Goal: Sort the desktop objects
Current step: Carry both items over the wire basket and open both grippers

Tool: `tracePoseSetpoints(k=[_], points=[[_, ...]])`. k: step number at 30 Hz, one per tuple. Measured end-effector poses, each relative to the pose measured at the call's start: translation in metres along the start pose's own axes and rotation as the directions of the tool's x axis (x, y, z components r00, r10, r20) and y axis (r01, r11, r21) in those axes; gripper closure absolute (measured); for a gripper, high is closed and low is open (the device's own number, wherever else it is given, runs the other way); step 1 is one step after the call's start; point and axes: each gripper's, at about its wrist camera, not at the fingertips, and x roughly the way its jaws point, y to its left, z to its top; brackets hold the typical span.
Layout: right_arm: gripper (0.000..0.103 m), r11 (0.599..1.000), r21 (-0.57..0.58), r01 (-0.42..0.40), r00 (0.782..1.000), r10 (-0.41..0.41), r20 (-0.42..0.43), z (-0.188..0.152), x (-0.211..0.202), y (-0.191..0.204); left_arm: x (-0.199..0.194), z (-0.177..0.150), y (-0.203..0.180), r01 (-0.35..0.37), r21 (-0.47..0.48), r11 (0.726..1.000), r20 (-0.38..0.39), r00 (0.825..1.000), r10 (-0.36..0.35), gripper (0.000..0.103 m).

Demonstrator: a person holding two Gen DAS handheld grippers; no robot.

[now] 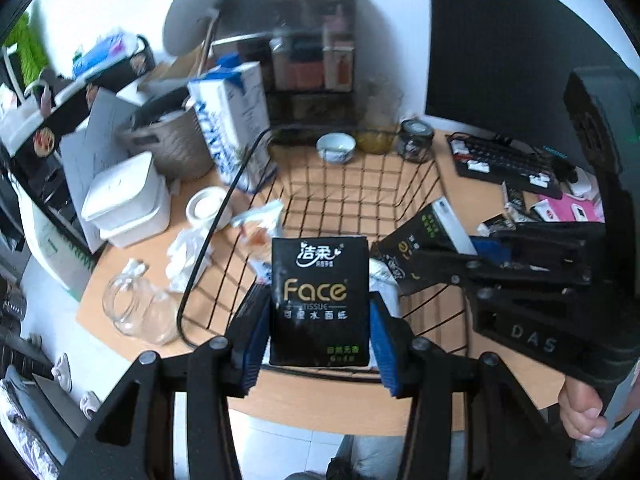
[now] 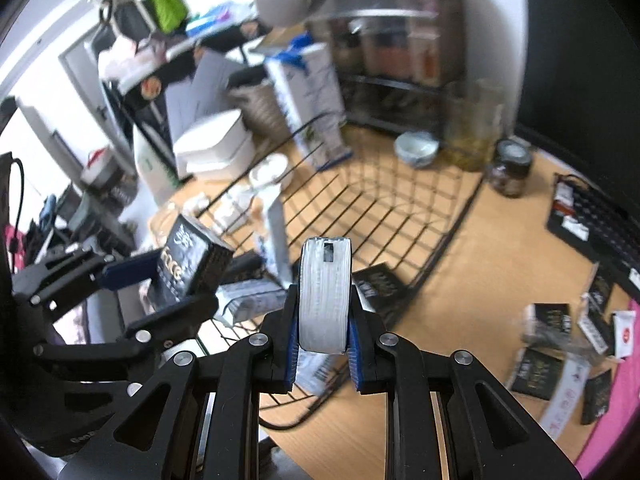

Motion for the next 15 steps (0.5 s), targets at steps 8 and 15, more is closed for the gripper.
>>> tracePoseSetpoints(k=[8, 15], points=[[0.081, 0.999, -0.024, 0.026, 0.999, -0.027, -0.039, -0.001, 0.027, 0.008, 0.017, -0.008, 0.007, 0.001, 0.006, 1.0, -0.045, 0.999, 0.0, 0.05], [0.066, 1.0, 0.023, 0.015, 1.0, -0.016, 0.013, -0.006, 0.0, -0.01, -0.002, -0.006, -0.004, 0.003, 0.014, 1.0, 0.011, 1.0, -0.003, 0.027]])
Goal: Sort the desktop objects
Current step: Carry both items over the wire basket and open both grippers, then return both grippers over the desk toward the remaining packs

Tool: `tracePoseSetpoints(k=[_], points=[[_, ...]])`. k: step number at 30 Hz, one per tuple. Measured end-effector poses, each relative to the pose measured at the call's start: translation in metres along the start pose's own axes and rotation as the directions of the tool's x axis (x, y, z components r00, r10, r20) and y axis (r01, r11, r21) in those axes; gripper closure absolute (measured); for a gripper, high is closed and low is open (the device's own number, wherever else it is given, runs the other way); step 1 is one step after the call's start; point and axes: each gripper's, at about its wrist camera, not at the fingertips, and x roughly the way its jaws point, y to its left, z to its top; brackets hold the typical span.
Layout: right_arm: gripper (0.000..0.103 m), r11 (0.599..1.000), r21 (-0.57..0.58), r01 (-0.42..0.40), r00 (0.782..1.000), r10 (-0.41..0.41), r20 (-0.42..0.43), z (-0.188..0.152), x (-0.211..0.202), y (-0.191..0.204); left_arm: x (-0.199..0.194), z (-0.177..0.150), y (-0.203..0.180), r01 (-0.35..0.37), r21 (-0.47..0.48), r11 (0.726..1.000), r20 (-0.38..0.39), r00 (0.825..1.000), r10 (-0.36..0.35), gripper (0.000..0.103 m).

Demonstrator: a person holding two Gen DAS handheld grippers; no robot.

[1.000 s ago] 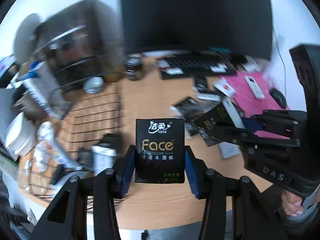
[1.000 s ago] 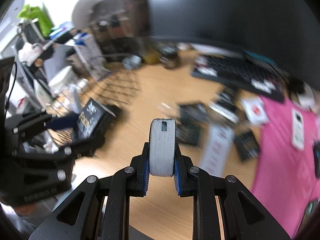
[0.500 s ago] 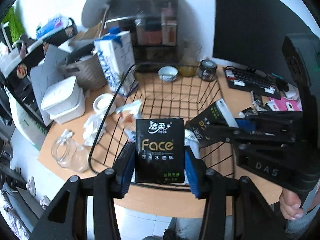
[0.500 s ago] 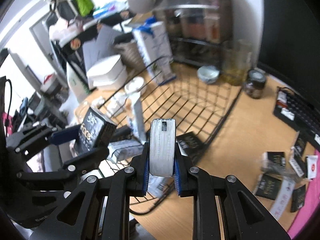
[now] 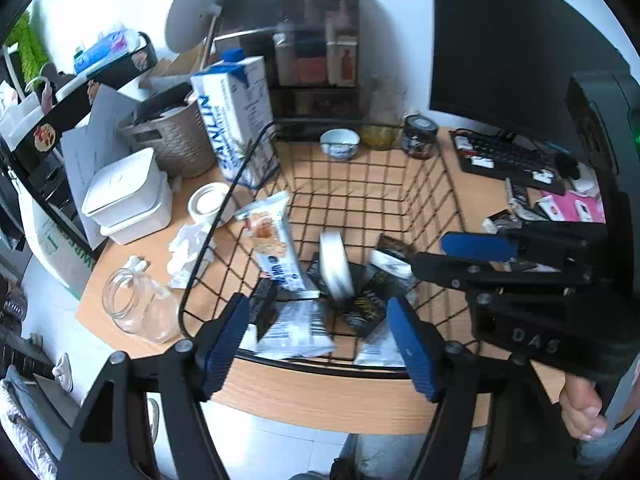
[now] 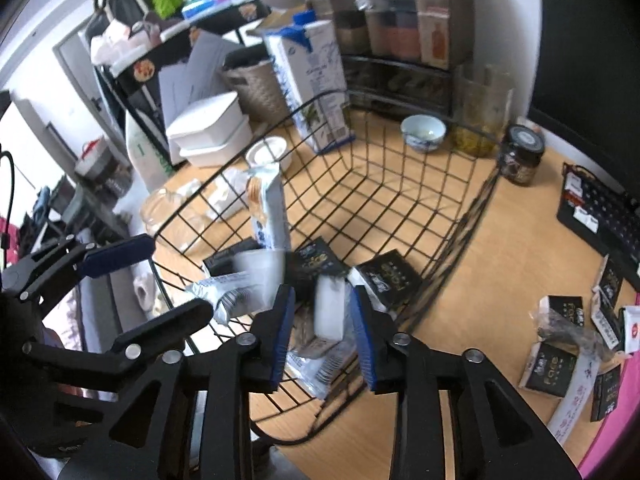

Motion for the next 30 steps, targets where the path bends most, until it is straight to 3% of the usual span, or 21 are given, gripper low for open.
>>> tracePoseSetpoints(k=[4, 11, 15, 17, 20, 23, 28, 29, 30], points=[[0.05, 0.999, 0.019, 0.027, 0.998, -0.028, 0.053, -0.013, -0.035, -0.022, -0.007, 0.006, -0.027, 0.028, 0.044, 0.999, 0.01, 1.0, -0.028, 0.026], [0.042, 0.979, 0.138, 0.151, 0.983, -0.164, 0.085, -0.048, -0.084, -0.105, -0.001, 0.014, -0.114, 0.108, 0.179, 0.978, -0.009, 0.994, -0.108, 0.023], [0.042, 0.932, 0.244, 0.267, 0.957, -0.287, 0.05, -0.069, -0.097, -0.182, 0.029, 0.01, -0.168, 0.14, 0.241, 0.96, -0.075, 0.989, -0.126, 0.022], [0.042, 0.89, 0.314, 0.331, 0.938, -0.347, -0.003, -0.084, -0.096, -0.23, 0.054, 0.009, -0.19, 0.15, 0.255, 0.955, -0.123, 0.985, -0.122, 0.022], [0.042, 0.866, 0.369, 0.338, 0.938, -0.343, -0.055, -0.104, -0.086, -0.277, 0.085, 0.016, -0.212, 0.161, 0.241, 0.957, -0.164, 0.979, -0.123, 0.022], [0.042, 0.879, 0.347, 0.328, 0.943, -0.324, -0.072, -0.111, -0.075, -0.289, 0.105, 0.025, -0.232, 0.174, 0.228, 0.958, -0.186, 0.974, -0.132, 0.022], [0.042, 0.874, 0.32, 0.365, 0.931, -0.343, -0.125, -0.115, -0.055, -0.307, 0.133, 0.037, -0.258, 0.182, 0.2, 0.963, -0.212, 0.967, -0.139, 0.022], [0.042, 0.881, 0.306, 0.361, 0.932, -0.334, -0.138, -0.117, -0.049, -0.308, 0.139, 0.038, -0.263, 0.095, 0.051, 0.994, -0.235, 0.969, -0.081, 0.022], [0.042, 0.885, 0.294, 0.362, 0.932, -0.334, -0.144, -0.12, -0.046, -0.309, 0.145, 0.04, -0.267, 0.092, 0.057, 0.994, -0.242, 0.967, -0.075, 0.022]])
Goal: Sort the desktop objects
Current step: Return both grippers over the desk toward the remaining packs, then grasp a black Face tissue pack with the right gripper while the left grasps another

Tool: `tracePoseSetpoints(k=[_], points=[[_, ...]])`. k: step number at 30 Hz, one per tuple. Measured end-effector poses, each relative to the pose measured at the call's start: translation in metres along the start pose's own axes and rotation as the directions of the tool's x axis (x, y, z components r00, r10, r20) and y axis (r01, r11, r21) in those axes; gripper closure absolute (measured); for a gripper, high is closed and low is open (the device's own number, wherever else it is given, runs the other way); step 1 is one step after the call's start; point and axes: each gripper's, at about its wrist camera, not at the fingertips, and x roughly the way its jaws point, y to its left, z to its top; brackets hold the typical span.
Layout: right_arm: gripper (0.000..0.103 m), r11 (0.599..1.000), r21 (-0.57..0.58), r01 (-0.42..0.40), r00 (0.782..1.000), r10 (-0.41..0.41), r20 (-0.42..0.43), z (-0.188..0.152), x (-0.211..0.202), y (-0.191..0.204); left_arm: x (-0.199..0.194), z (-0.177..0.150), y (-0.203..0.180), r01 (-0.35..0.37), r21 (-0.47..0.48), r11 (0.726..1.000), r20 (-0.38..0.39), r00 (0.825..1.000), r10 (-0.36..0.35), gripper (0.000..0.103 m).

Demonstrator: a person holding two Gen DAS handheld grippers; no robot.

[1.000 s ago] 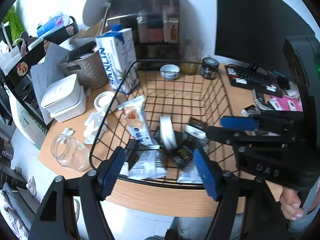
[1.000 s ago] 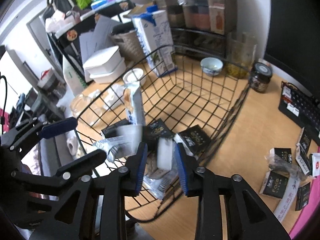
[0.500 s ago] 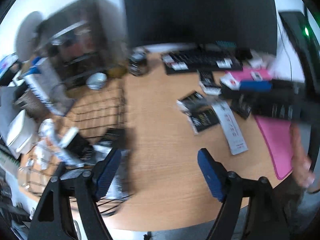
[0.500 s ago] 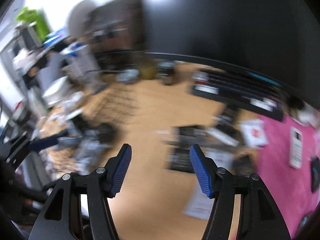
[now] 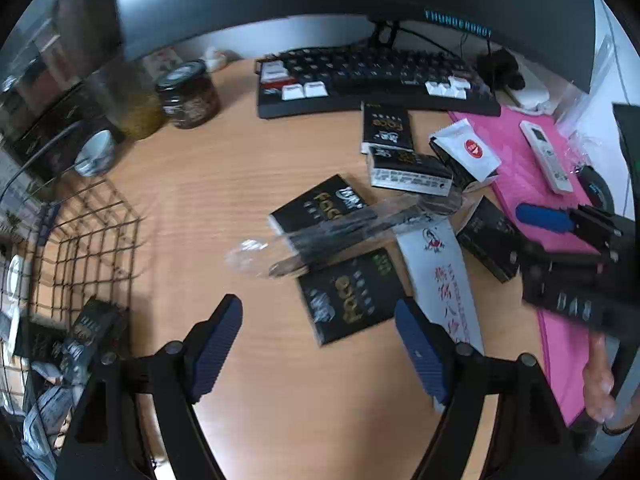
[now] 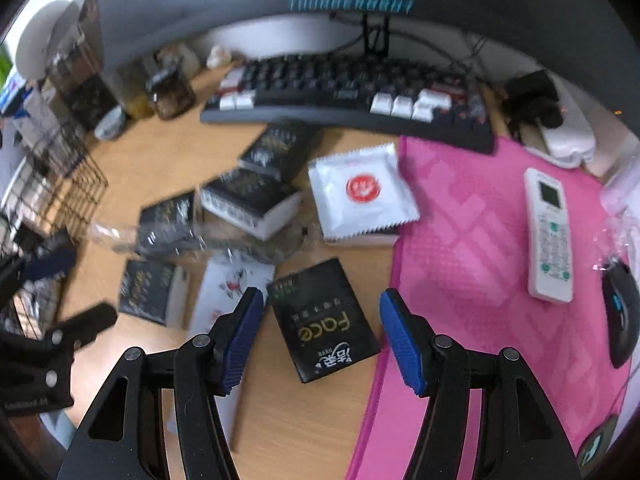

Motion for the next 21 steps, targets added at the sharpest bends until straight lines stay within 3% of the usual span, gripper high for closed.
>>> tracePoseSetpoints(k=[8, 9, 11, 13, 14, 21], points=[[0.042, 0.999, -0.032, 0.003, 1.0, -0.004, -0.015, -0.008, 0.014, -0.002, 0.027, 0.007, -0.007, 0.011, -0.028, 1.0, -0.033, 0.999, -0.012, 0.021], [0.043, 0.999, -0.04, 0.008, 1.0, -0.009, -0.02, -0.008, 0.015, 0.0, 0.027, 0.007, -0.007, 0.015, -0.028, 0.999, -0.032, 0.999, -0.016, 0.021], [0.055, 0.999, -0.049, 0.024, 1.0, -0.025, -0.018, -0.011, 0.013, 0.003, 0.026, 0.005, -0.004, 0.012, -0.055, 0.998, -0.034, 0.999, -0.014, 0.02], [0.055, 0.999, -0.042, 0.024, 0.999, -0.025, -0.019, -0.015, 0.01, 0.006, 0.025, 0.001, -0.003, 0.033, -0.047, 0.998, -0.038, 0.999, -0.034, 0.021], [0.055, 0.999, -0.037, 0.017, 1.0, -0.018, -0.02, -0.016, 0.009, 0.006, 0.024, -0.001, -0.002, 0.019, -0.111, 0.994, -0.052, 0.998, -0.025, 0.021], [0.055, 1.0, -0.028, -0.01, 1.0, 0.009, -0.023, -0.046, -0.007, 0.016, 0.012, -0.026, -0.007, 0.095, -0.079, 0.992, -0.074, 0.992, -0.101, 0.034]])
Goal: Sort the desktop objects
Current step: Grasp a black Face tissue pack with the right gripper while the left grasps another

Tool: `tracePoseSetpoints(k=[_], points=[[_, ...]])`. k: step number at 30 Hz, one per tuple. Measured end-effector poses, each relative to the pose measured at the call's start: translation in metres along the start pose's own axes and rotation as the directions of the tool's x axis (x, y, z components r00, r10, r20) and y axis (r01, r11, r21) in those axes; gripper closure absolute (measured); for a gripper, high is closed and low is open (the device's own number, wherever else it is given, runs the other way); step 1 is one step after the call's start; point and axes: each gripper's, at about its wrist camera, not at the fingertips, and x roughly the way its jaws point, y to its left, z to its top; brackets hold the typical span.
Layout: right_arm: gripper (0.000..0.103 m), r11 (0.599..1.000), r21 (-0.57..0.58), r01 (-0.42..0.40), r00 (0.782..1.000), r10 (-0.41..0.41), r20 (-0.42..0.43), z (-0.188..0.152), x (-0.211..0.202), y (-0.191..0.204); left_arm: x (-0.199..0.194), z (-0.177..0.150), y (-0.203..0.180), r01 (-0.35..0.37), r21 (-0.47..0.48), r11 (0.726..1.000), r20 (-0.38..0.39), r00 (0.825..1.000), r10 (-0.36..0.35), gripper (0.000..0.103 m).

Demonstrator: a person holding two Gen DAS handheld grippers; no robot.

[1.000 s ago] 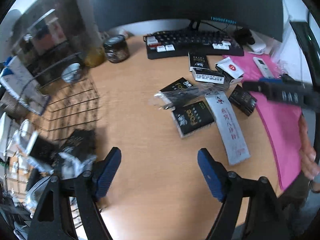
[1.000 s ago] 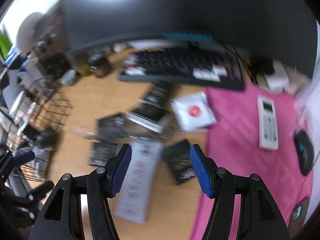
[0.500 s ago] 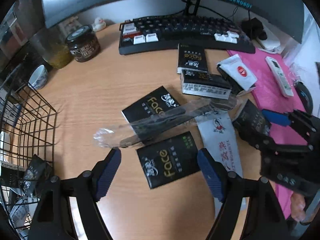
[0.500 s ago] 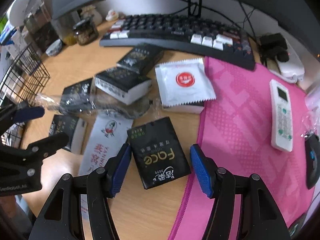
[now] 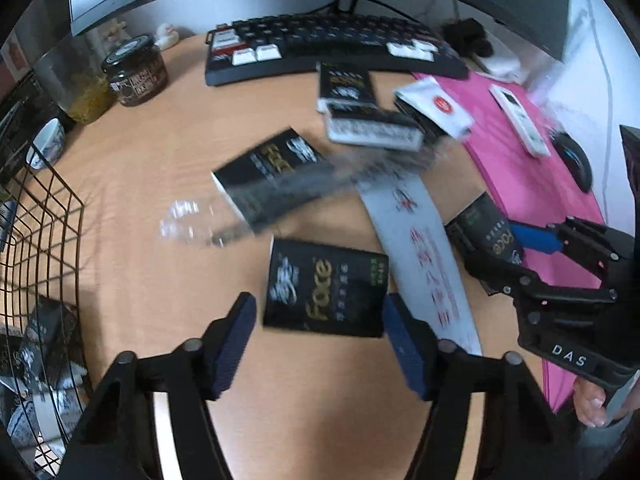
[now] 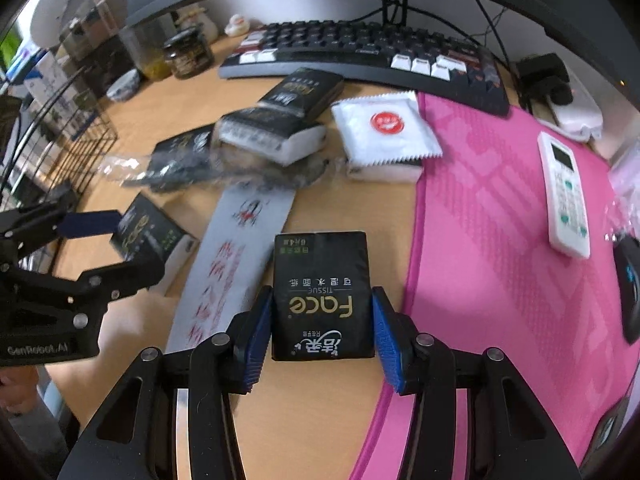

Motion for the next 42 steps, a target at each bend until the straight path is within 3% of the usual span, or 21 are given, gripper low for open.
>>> tracePoseSetpoints(k=[5, 9, 13, 21, 29, 34, 36, 39, 42], points=[[0.055, 1.0, -0.014, -0.023, 1.0, 0.023, 0.015, -0.019, -0.02, 0.013, -0.015, -0.022, -0.002, -0.036, 0.027, 0.999, -0.015, 0.999, 0.036, 0.034], [0.055, 0.999, -0.046, -0.023, 0.998, 0.025, 0.051, -0.013, -0.035, 0.028, -0.033, -0.038, -0.001, -0.057, 0.036, 0.998, -0.01, 0.998, 0.058, 0.034], [0.055, 0.991, -0.129, -0.028, 0.999, 0.033, 0.033, -0.001, -0.028, 0.055, -0.042, -0.051, 0.007, -0.061, 0.01, 0.998, -0.022, 0.998, 0.062, 0.034], [0.055, 0.967, -0.253, -0.016, 0.999, 0.008, -0.031, 0.015, -0.001, 0.085, -0.027, -0.05, 0.038, -0.136, -0.093, 0.986, -0.068, 0.989, 0.13, 0.034], [0.055, 0.936, -0.35, -0.026, 0.998, 0.005, -0.062, -0.008, -0.004, 0.112, -0.016, -0.049, 0.047, -0.194, -0.105, 0.975, -0.081, 0.979, 0.186, 0.034], [0.055, 0.941, -0.32, -0.11, 0.992, 0.085, -0.093, -0.027, -0.011, 0.113, -0.026, -0.052, 0.054, -0.221, -0.118, 0.968, -0.069, 0.974, 0.214, 0.034], [0.055, 0.945, -0.305, -0.119, 0.992, 0.098, -0.084, -0.035, -0.017, 0.113, -0.031, -0.053, 0.055, -0.197, -0.124, 0.973, -0.064, 0.98, 0.19, 0.034], [0.055, 0.964, -0.246, -0.099, 0.995, 0.095, -0.03, -0.04, -0.034, 0.1, -0.043, -0.055, 0.05, -0.188, -0.149, 0.971, -0.045, 0.982, 0.183, 0.034], [0.055, 0.983, -0.149, -0.103, 0.994, 0.108, 0.025, -0.04, -0.053, 0.073, -0.049, -0.056, 0.044, -0.122, -0.14, 0.983, -0.029, 0.992, 0.119, 0.034]])
